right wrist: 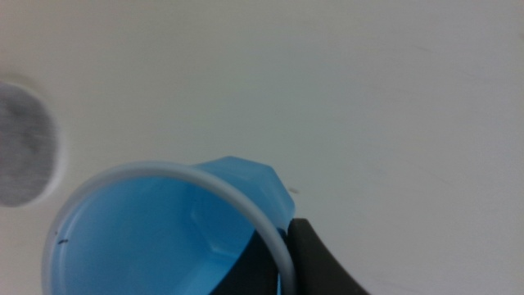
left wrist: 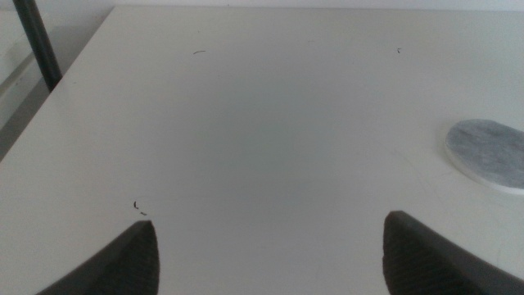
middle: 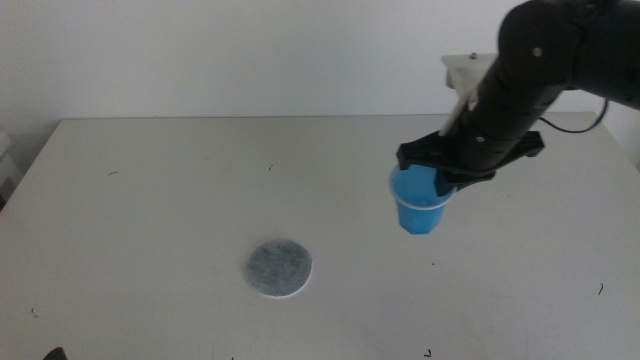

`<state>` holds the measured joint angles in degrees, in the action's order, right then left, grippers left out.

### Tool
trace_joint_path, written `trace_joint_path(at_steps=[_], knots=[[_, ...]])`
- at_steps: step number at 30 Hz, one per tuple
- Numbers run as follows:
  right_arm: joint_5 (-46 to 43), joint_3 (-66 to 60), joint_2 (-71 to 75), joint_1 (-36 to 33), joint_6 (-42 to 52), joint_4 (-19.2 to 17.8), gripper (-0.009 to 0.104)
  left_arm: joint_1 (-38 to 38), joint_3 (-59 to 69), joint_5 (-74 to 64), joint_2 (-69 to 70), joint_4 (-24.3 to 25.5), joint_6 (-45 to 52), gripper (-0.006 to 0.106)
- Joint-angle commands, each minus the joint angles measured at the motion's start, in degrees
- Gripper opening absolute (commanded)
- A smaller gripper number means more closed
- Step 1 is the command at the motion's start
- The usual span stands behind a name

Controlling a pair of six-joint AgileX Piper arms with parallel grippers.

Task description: Place an empty cup on a cup mat.

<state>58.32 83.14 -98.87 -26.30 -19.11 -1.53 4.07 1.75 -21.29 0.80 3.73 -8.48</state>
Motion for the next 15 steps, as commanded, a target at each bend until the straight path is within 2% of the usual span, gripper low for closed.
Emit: trace_joint_path(at_steps=[1, 6, 15], knots=[[0.44, 6.83, -1.23, -3.36, -0.88, -0.44, -0.001, -0.06, -0.34, 3.78, 0.56, 0.02, -0.62, 0.105], [2.31, 17.02, -9.57, -8.79, -1.17, 0.58, -0.001, -0.06, -0.34, 3.78, 0.56, 0.02, -0.62, 0.105], [2.69, 28.36, -20.19, -14.44, -0.59, 3.79, -0.001, -0.06, -0.34, 3.78, 0.56, 0.02, -0.62, 0.105]])
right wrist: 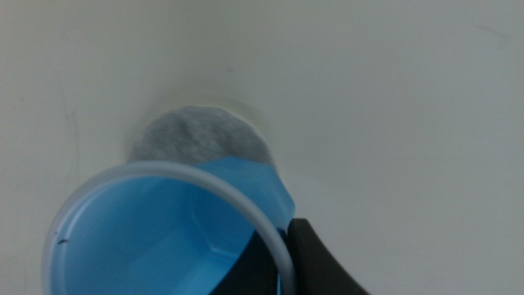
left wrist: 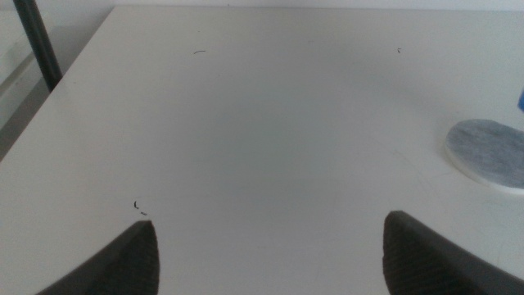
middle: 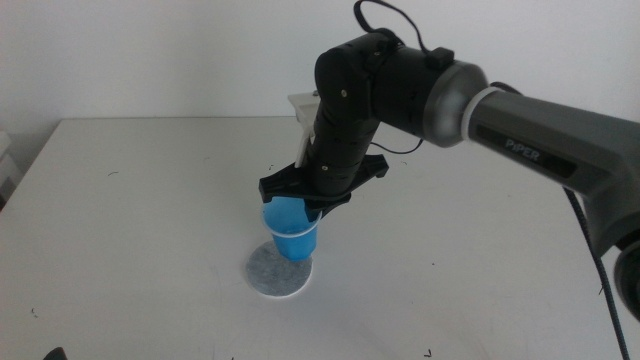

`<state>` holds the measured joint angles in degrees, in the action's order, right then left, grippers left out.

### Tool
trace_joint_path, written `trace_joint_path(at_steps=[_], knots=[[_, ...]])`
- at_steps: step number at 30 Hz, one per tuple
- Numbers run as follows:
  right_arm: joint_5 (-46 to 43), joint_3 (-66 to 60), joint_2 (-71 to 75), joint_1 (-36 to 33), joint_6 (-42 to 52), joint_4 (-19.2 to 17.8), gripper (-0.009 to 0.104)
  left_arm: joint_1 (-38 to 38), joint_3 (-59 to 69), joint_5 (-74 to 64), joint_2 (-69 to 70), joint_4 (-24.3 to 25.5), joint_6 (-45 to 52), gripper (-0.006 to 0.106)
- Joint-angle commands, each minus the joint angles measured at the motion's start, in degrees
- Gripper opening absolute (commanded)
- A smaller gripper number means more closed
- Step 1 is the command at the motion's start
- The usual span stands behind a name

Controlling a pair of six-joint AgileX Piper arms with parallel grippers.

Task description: Place an empty cup on a cup mat.

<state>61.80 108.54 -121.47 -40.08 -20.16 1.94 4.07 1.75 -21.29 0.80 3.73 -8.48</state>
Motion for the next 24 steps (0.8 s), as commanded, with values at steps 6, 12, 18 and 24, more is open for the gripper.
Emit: trace_joint_path(at_steps=[6, 12, 18, 24], knots=[[-1.30, 6.50, -2.29, -2.06, 1.26, 1.02, -0.001, -0.06, -0.34, 3.78, 0.56, 0.02, -0.62, 0.105], [-1.24, 6.50, -4.33, -2.11, 1.38, 0.39, -0.001, -0.06, -0.34, 3.78, 0.56, 0.02, -0.62, 0.105], [-0.47, 6.50, -4.27, -2.11, 1.94, 0.19, 0.006, -0.06, -0.34, 3.78, 0.56, 0.02, -0.62, 0.105], [0.16, 6.82, -4.23, -2.19, 1.99, 0.24, 0.032, -0.06, -0.34, 3.78, 0.56, 0.02, -0.62, 0.105]])
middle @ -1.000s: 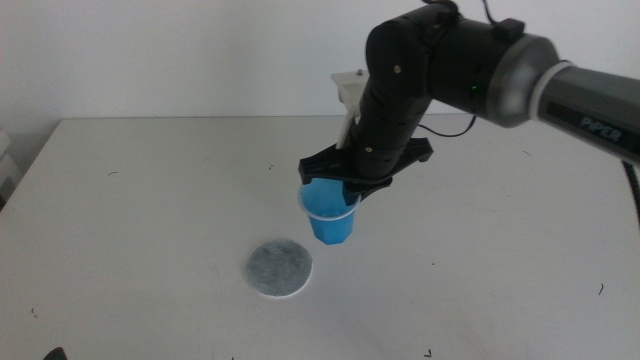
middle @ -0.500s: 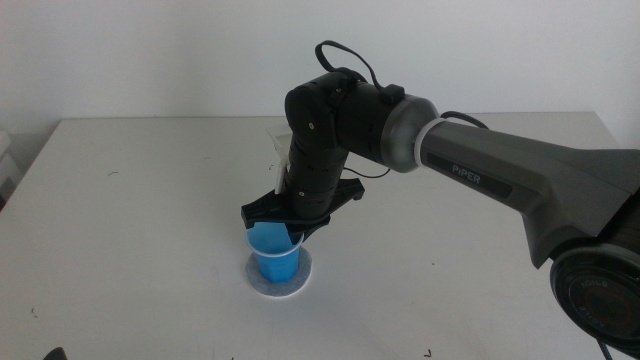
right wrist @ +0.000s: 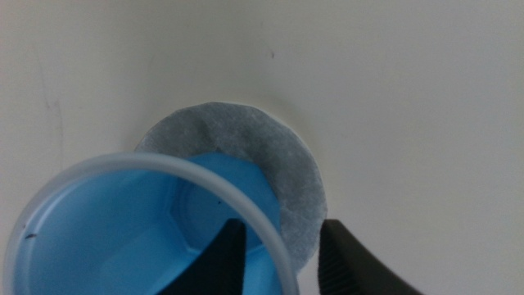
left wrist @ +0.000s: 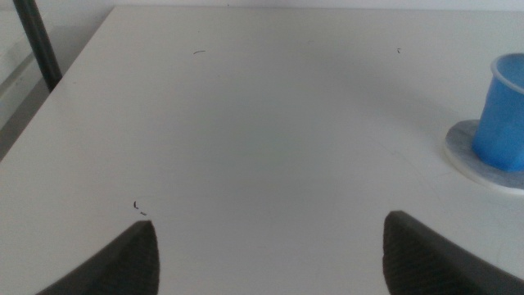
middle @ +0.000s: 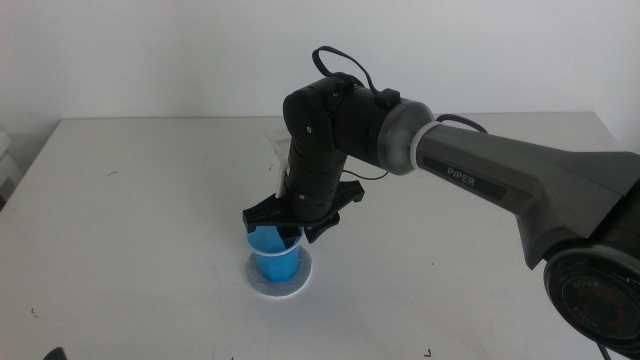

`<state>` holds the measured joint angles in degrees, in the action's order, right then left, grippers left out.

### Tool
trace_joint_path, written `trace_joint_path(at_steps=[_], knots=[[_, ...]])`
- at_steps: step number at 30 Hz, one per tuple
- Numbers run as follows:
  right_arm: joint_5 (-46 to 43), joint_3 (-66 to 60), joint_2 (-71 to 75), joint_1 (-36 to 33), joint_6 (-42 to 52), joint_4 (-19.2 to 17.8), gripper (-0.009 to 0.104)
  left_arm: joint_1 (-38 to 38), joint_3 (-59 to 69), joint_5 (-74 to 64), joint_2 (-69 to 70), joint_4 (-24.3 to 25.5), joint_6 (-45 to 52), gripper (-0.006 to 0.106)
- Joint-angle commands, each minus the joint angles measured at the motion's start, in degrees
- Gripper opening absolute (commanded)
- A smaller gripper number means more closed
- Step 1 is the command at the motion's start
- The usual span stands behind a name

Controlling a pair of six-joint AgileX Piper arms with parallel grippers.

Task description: Place an empty cup on a cup mat.

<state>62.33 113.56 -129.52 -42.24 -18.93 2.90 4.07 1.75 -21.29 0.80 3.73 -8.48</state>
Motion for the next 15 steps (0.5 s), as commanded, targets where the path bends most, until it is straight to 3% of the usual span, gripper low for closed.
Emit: trace_joint_path(at_steps=[1, 8, 15], knots=[[-0.33, 1.80, 4.16, -0.09, 0.76, -0.90, 0.038, -0.06, -0.34, 3.78, 0.56, 0.02, -0.62, 0.105], [-1.31, 1.29, 10.20, 0.49, 0.68, -1.13, 0.070, -0.06, -0.34, 3.78, 0.56, 0.02, -0.62, 0.105], [-5.45, -12.86, 24.07, 4.90, 1.00, -1.27, 0.075, -0.06, -0.34, 3.78, 0.56, 0.02, -0.62, 0.105]])
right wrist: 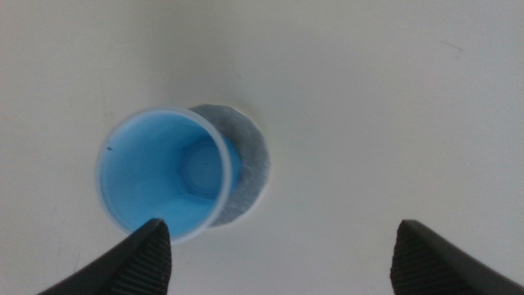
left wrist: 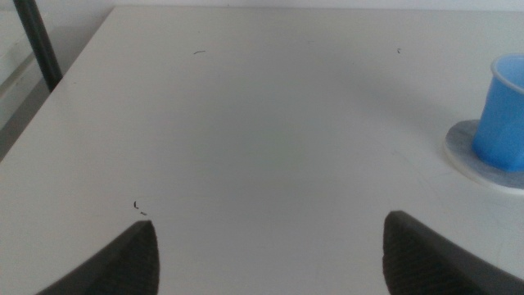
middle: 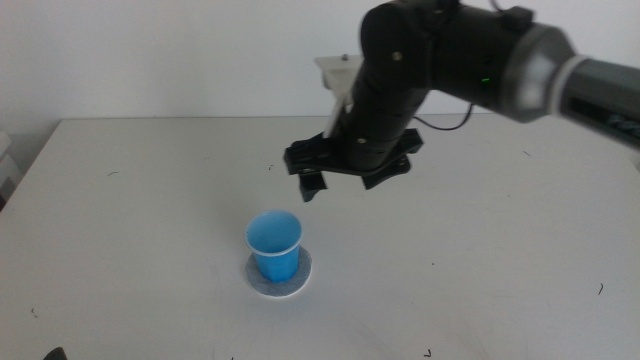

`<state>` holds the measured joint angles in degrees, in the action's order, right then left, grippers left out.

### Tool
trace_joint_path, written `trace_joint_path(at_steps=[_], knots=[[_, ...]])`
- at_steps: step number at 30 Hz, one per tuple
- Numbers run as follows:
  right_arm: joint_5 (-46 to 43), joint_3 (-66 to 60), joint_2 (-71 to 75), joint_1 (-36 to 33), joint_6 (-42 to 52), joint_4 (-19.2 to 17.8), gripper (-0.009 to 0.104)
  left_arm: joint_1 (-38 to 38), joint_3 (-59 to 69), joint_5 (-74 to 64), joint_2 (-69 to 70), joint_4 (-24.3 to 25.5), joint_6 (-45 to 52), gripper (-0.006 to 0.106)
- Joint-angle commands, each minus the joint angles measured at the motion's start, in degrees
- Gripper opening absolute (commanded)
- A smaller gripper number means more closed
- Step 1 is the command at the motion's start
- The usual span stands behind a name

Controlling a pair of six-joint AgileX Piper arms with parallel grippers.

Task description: Place an empty cup on a cup mat.

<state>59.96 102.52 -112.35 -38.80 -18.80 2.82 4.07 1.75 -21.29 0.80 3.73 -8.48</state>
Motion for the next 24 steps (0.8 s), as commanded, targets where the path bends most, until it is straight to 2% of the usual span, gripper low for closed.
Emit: trace_joint_path(at_steps=[1, 8, 11, 20, 24], knots=[[-5.49, -5.33, 10.03, 2.39, 1.24, -1.27, 0.075, -0.06, -0.34, 3.78, 0.56, 0.02, -0.62, 0.105], [-22.78, -29.18, 32.35, 10.44, 1.43, -1.39, 0.075, -0.06, -0.34, 3.78, 0.56, 0.02, -0.62, 0.105], [-26.54, -37.28, 40.87, 15.63, 1.43, -2.21, 0.076, -0.06, -0.34, 3.78, 0.56, 0.02, -0.62, 0.105], [-27.09, -51.96, 64.05, 31.34, 2.26, -8.52, 0.092, -0.06, -0.34, 3.78, 0.56, 0.02, -0.62, 0.105], [-27.17, -57.49, 71.33, 35.51, 6.00, -8.06, 0.093, -0.06, -0.34, 3.78, 0.56, 0.02, -0.62, 0.105]])
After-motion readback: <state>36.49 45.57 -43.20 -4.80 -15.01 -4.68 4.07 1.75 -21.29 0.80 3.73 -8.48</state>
